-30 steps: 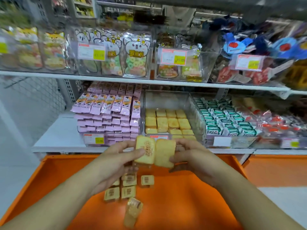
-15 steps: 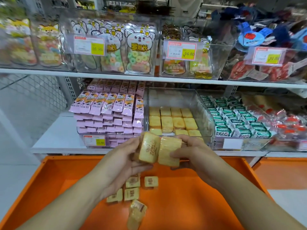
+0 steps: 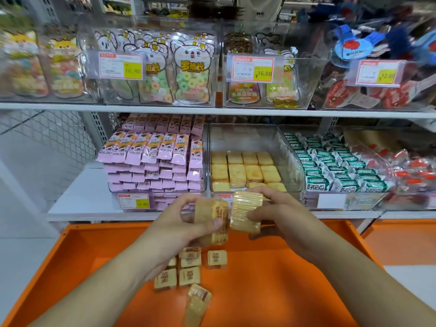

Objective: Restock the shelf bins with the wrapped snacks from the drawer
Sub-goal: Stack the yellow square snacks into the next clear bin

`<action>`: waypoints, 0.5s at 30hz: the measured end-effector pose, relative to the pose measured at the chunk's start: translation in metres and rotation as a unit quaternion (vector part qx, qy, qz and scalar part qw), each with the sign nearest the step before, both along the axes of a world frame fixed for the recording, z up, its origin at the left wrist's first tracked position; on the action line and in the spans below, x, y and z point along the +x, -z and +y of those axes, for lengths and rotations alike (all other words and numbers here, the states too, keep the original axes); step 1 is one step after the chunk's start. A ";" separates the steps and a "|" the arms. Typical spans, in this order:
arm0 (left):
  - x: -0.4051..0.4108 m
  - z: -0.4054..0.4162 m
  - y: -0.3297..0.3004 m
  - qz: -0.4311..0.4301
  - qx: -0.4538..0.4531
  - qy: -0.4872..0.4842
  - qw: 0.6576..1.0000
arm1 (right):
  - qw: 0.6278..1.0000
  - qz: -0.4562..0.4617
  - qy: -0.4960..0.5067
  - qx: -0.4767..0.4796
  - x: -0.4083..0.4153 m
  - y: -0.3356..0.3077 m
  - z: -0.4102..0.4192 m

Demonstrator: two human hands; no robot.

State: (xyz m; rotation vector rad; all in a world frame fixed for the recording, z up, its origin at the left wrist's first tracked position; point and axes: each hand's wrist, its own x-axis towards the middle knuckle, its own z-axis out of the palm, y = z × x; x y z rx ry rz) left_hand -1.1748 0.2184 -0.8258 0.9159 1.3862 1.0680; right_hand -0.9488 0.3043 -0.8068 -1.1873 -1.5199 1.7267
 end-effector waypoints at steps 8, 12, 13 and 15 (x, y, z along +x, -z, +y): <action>0.007 0.001 0.002 0.054 -0.007 -0.019 0.998 | 0.992 -0.022 0.058 0.109 0.005 -0.014 0.030; 0.004 0.014 0.002 0.050 0.013 -0.016 0.999 | 0.972 -0.079 0.104 0.193 -0.005 -0.015 0.077; 0.002 0.017 0.003 0.061 0.013 -0.013 0.998 | 0.969 -0.098 0.102 0.203 -0.008 -0.012 0.089; -0.003 0.023 0.006 0.076 -0.006 -0.006 0.997 | 0.964 -0.147 0.084 0.207 -0.017 -0.006 0.110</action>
